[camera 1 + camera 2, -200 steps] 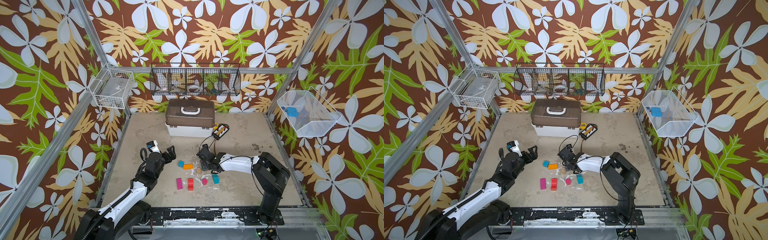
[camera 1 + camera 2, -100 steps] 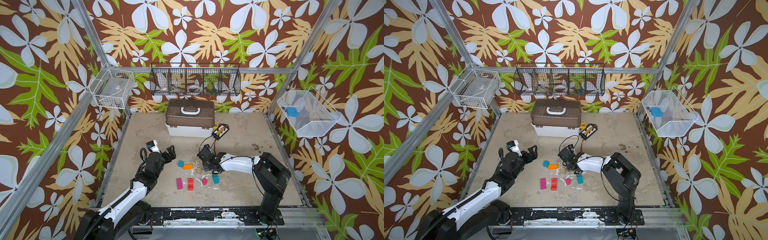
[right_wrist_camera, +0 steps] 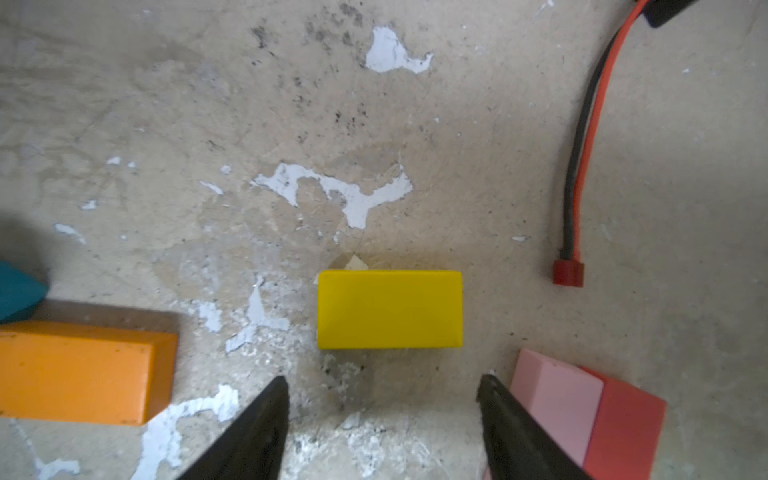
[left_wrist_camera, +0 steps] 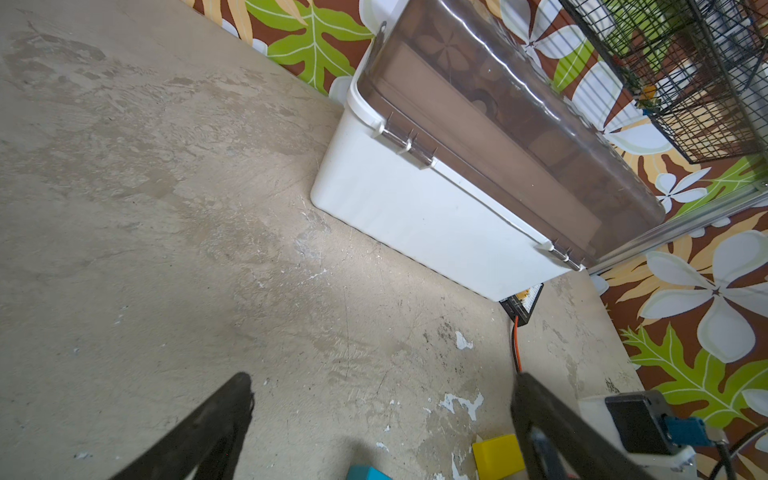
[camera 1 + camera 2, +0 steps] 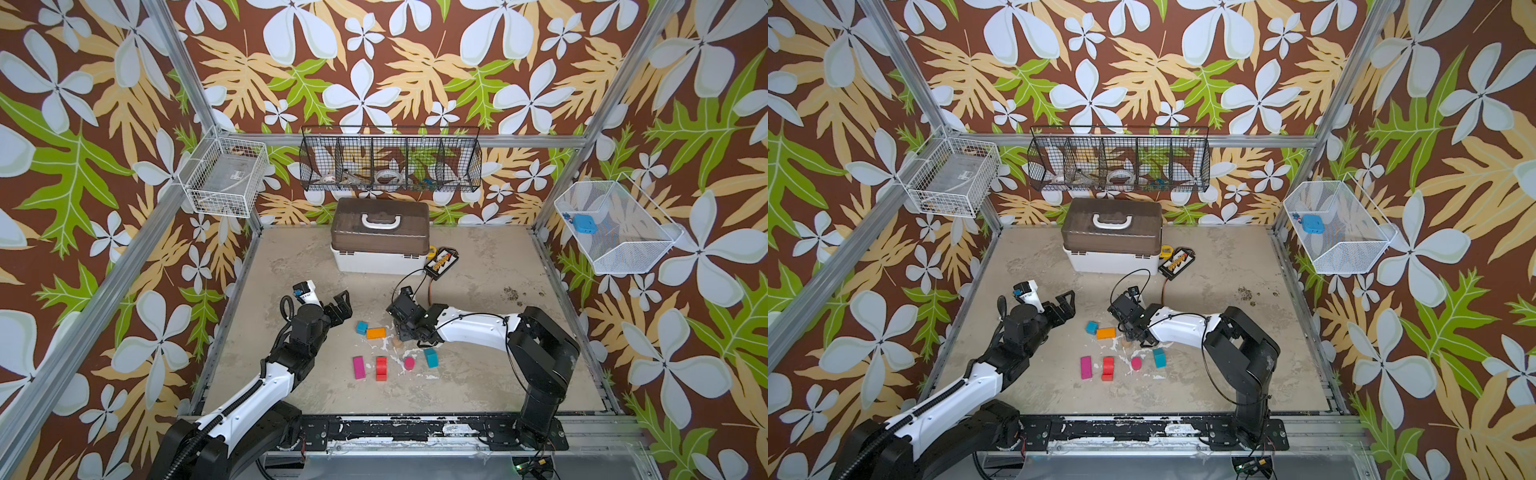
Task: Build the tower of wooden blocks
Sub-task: 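Lift the yellow block and carry it toward the pink and red blocks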
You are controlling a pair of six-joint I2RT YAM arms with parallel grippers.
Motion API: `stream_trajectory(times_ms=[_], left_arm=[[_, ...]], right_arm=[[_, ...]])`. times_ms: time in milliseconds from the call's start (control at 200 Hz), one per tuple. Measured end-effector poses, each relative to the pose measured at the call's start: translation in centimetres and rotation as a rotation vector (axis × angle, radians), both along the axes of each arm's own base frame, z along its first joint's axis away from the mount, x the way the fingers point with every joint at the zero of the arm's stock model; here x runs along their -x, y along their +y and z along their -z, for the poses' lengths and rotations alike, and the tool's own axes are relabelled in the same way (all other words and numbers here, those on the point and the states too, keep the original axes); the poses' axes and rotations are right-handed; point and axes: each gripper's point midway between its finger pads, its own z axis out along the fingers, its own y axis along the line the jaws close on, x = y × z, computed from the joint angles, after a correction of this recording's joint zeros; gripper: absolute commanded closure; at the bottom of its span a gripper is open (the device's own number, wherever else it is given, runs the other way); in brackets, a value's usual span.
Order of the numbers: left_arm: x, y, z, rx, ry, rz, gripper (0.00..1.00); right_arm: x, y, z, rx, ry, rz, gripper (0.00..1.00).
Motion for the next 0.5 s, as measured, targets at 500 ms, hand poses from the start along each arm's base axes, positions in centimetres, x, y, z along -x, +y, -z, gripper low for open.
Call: stream_trajectory(times_ms=[500], left_arm=[[0.0, 0.0, -0.4, 0.005, -0.011, 0.000, 0.02]], right_arm=[[-2.2, -0.2, 1.0, 0.012, 0.004, 0.060, 0.08]])
